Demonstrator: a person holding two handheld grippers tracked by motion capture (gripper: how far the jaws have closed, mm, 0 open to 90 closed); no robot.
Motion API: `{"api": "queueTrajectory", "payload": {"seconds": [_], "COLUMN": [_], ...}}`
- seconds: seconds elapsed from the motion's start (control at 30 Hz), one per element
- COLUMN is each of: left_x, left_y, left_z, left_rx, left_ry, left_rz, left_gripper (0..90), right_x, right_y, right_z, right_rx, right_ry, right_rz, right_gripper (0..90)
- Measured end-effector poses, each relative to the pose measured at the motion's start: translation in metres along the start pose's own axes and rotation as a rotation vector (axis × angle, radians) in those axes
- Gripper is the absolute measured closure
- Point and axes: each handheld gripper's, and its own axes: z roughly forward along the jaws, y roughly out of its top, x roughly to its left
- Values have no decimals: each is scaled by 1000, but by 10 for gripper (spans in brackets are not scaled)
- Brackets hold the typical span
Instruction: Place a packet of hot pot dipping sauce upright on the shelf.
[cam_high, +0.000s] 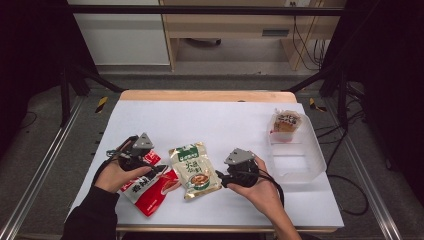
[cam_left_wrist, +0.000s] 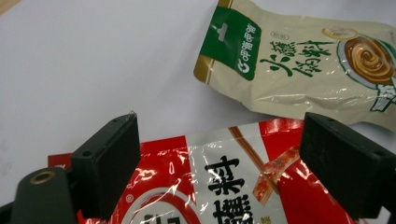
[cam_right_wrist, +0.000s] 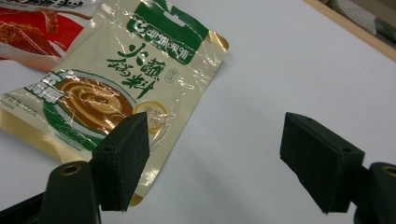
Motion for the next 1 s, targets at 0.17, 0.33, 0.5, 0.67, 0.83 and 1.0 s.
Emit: {"api": "queueTrajectory", "payload": {"seconds": [0.17,0.33,0.5,0.67,0.83,1.0], "left_x": [0,5,5,2,-1,0], "left_y": [12,18,21,22,21,19], "left_z": [8,22,33,41,48,56], "left_rx": [11,14,39,58,81,104], "left_ry": [-40,-88,-106,-114,-123,-133], "left_rz": [11,-6,3,10,15,2], "left_gripper": [138,143,144,147,195,262], "right_x": [5,4,6,8,7,8], "right_y": [-6,-9,-12,-12,-14,-15], "right_z": [3,5,7,9,10,12], "right_rx": [19,33,49,60,67,76], "right_ry": [-1,-10,-4,-6,-4,-3], "right_rz": [1,-5,-21,-29,-31,-35], "right_gripper": [244,244,243,243,243,242]}}
